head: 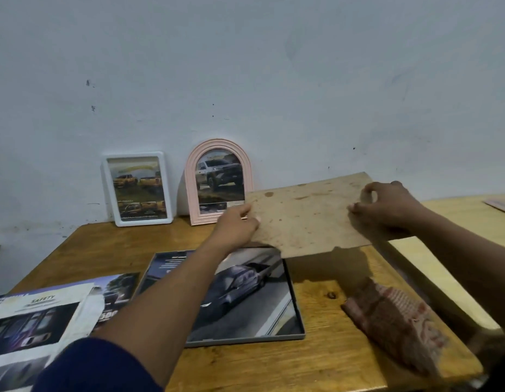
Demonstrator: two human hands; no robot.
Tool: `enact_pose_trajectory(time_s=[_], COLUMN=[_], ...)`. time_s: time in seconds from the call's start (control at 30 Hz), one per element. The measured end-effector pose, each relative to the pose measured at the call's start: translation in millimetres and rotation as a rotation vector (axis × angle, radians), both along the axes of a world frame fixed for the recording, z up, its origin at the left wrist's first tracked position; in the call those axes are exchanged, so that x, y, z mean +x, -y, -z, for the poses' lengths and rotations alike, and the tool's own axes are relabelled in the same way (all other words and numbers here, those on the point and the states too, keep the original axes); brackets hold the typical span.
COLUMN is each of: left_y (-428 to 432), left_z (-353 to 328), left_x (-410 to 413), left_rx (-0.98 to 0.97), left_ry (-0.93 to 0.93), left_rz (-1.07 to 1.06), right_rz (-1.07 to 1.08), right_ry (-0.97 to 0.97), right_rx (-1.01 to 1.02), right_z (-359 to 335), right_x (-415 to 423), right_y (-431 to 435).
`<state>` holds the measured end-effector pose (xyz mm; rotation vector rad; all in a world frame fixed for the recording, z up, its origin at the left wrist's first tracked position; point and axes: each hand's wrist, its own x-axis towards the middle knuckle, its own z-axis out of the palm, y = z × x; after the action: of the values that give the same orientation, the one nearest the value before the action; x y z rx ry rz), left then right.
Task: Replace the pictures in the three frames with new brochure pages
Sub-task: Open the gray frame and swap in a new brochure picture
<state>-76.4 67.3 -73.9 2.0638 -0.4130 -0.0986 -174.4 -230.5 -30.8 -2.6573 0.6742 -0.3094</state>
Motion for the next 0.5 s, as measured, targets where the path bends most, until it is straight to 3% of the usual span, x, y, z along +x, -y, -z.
enact_pose_trajectory(time_s=[0.17, 0.37, 0.5], left_y=[55.0, 80.2, 85.7], left_z=[9.6, 46.2, 68.3], left_x=[5.3, 27.2, 32.3], left_rx=[0.139, 0.285, 0.443], left_ry=[0.001, -0.068, -0.012], left_rz=[0.152, 0.199, 0.214], right_rz=[0.082, 0.101, 0.125], right_ry=[-0.047, -0.067, -0.154], right_rx=[-0.048, -0.106, -0.133], right_z=[16.8, 43.6, 64.3], right_x=[5.3, 12.3, 15.3], right_y=[47.6, 62.2, 68.3])
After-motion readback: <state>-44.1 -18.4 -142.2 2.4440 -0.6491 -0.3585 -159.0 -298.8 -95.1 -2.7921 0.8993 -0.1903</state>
